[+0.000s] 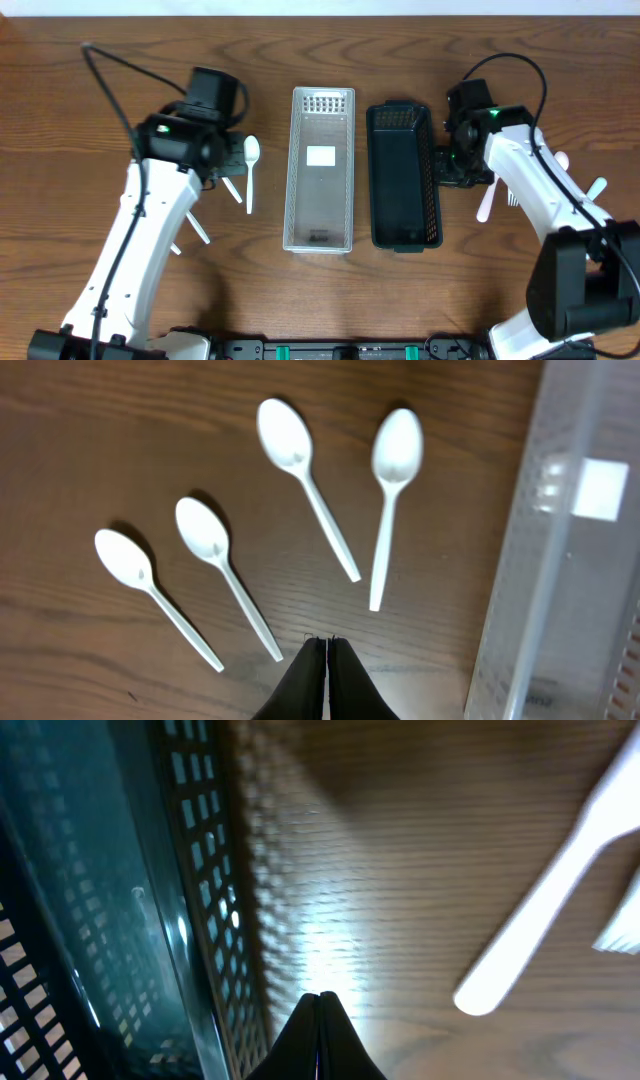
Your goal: Pack container
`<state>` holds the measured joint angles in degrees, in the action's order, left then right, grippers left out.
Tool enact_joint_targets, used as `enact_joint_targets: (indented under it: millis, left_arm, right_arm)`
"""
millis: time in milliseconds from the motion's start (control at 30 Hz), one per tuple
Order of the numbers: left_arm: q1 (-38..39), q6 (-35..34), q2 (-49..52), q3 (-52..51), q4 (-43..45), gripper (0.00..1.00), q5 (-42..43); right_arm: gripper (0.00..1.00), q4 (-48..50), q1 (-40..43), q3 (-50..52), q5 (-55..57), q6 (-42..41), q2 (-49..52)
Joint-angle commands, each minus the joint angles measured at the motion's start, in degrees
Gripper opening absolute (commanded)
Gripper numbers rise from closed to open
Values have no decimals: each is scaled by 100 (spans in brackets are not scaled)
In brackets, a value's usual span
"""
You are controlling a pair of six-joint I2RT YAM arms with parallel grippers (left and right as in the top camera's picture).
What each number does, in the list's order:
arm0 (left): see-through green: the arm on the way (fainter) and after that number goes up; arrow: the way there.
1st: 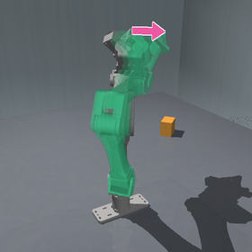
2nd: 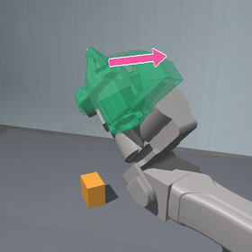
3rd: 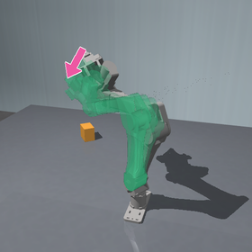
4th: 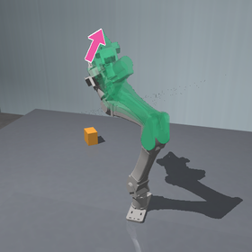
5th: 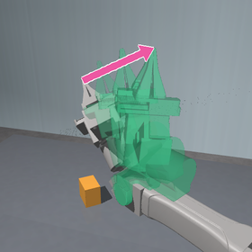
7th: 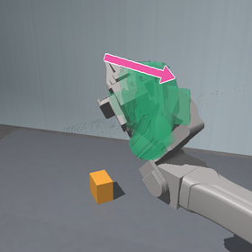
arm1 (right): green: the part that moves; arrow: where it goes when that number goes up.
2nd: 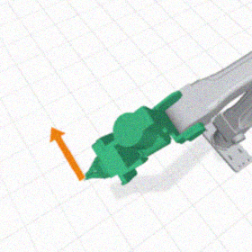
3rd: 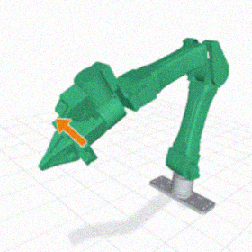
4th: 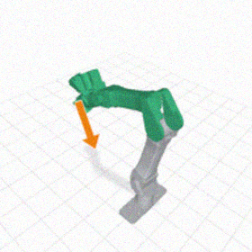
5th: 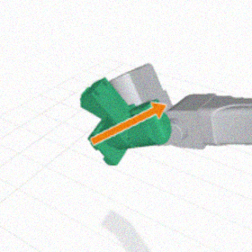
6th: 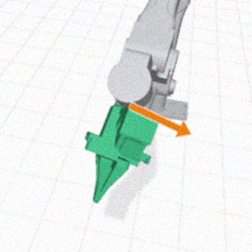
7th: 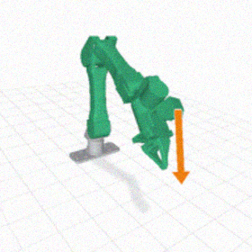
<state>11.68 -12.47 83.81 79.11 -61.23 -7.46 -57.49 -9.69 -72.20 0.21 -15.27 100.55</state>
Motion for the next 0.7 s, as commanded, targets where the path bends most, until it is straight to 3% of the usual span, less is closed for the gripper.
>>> enact_joint_targets:
  millis: [0, 167, 667]
  left_arm:
    - [-291, -20, 66, 83, -13, 6, 369]
    - [-396, 37, 85, 83, -13, 6, 396]
    - [-396, 39, 85, 83, -20, 6, 400]
  right_arm:
    - [1, 52, -17, 42, -389, 186, 164]
    - [1, 157, -118, 42, -916, 511, 249]
    - [1, 382, -463, 42, -1099, 743, 249]
